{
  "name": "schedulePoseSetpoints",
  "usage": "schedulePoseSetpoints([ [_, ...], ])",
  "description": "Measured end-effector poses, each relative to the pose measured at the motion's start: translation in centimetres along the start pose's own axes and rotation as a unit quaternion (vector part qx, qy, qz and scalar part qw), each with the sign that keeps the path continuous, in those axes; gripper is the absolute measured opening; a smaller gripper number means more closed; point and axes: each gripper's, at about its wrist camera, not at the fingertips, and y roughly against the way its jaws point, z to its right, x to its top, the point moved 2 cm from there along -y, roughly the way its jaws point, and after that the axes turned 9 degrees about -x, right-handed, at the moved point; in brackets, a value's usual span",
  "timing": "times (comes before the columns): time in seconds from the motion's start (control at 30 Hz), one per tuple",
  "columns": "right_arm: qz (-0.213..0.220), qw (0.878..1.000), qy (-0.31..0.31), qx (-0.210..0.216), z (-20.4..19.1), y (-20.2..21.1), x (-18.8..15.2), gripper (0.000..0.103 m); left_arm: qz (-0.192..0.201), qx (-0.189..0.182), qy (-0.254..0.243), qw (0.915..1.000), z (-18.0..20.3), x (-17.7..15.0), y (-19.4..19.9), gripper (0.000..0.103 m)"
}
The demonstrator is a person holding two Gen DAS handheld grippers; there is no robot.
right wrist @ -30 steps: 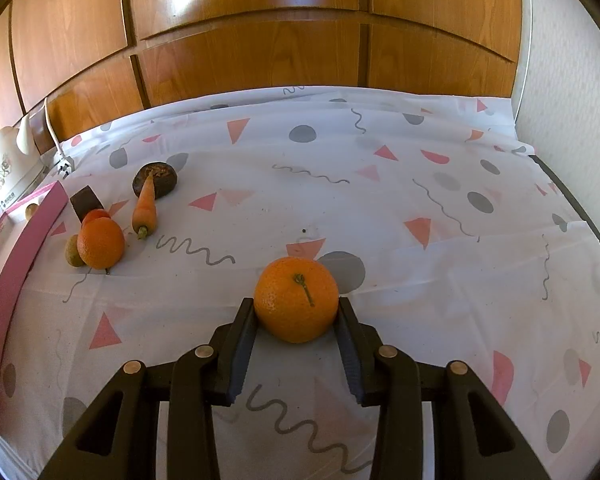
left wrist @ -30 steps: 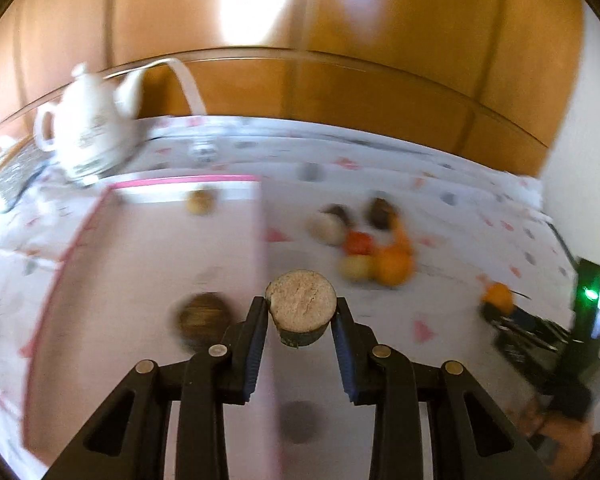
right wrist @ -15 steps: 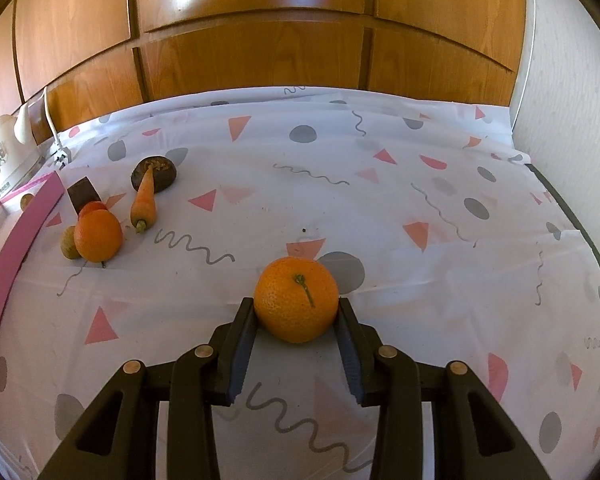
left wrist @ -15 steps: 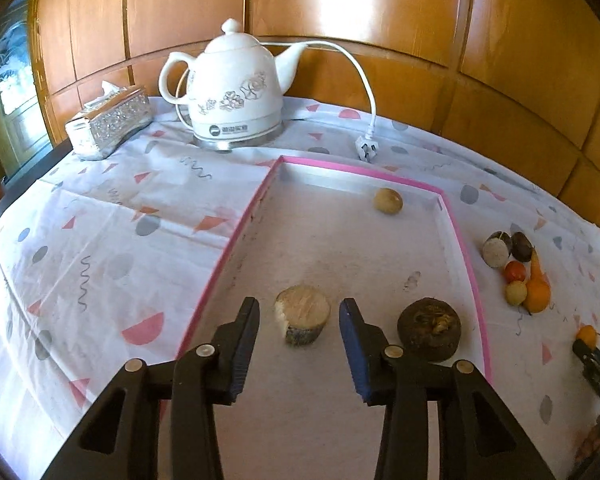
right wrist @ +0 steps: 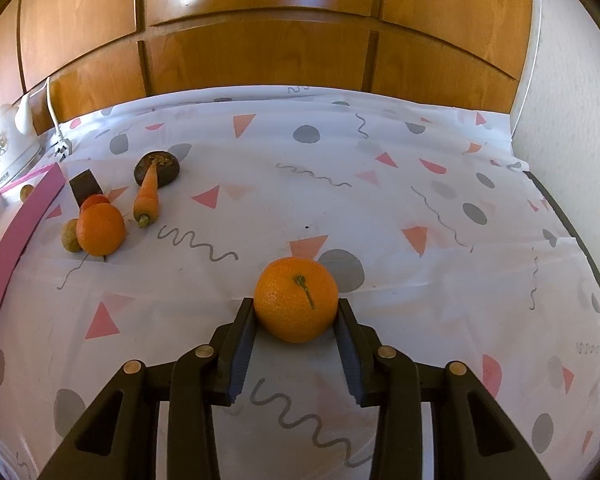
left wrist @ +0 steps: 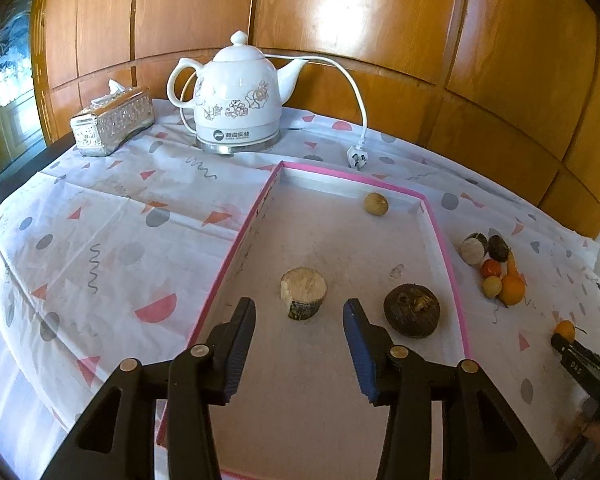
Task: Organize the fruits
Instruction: 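Lower the orange into the pink tray and open the right tool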
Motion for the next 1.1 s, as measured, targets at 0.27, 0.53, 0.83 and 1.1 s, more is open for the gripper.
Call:
schedulePoseSetpoints([
  [0.27, 0.004, 0.998, 0.01, 0.059, -2.6, 2.4, -0.3, 0.039, -0.003, 0.002, 0.006, 1.0, -0.5, -0.5, 0.4, 0.047],
  [0.53, 0.036, 0.979, 0.059, 0.191, -9.6, 7.7, 0.8, 0.039, -0.003, 0.005, 0.018, 0.9998, -1.8, -0.8, 0.7, 0.047],
  [0.83, 0.045, 0.942, 0.157, 0.294, -18.7, 12.5, 0.4, 0.039, 0.004, 0.019, 0.032, 0.9993, -3.4, -0.9, 1.2, 0.046],
  [1.1, 0.02, 0.935, 0.182, 0.304, -22.2, 11.9, -0.8, 0.042, 0.005, 0.016, 0.03, 0.9994, -3.2, -1.0, 1.4, 0.046],
])
